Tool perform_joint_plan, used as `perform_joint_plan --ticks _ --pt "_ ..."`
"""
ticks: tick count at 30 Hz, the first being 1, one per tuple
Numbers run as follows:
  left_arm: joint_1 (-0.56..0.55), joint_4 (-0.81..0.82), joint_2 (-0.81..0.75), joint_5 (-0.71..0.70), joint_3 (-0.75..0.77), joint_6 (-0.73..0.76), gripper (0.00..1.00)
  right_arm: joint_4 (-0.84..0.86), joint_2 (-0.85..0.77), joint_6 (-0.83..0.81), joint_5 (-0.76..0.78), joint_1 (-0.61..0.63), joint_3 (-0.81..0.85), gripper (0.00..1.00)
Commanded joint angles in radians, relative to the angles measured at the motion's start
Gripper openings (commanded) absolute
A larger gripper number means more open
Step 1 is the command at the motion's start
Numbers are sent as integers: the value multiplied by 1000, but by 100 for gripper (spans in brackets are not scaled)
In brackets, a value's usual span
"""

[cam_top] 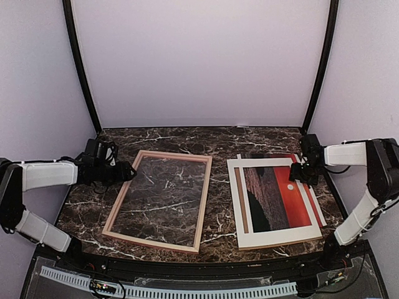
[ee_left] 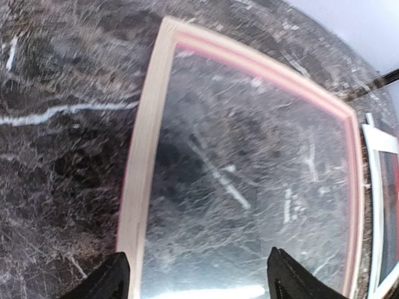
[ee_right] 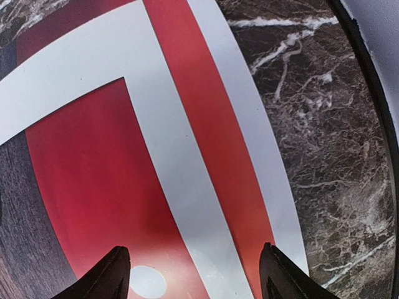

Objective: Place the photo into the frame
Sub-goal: Move the frame body to the center of the board, then pick up the mat board from the photo.

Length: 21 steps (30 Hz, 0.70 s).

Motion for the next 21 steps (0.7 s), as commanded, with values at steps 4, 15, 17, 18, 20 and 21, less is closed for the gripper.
perform_joint_plan --ticks 4,15,17,18,20,21 --pt "-80 82 -120 134 33 -8 83 60 70 -30 -43 -6 31 69" --pt "-377 158 60 97 171 -14 82 88 100 -42 -15 -6 -7 56" --pt "-418 156 106 91 208 -13 81 90 86 -42 -1 -6 -24 48" --pt "-443 156 136 91 230 -13 81 92 78 -42 7 -6 -31 44" --pt "-476 152 181 90 270 -10 80 96 63 -34 14 -6 -46 38" --pt "-487 142 195 88 284 -10 80 100 55 -30 11 -6 -53 35"
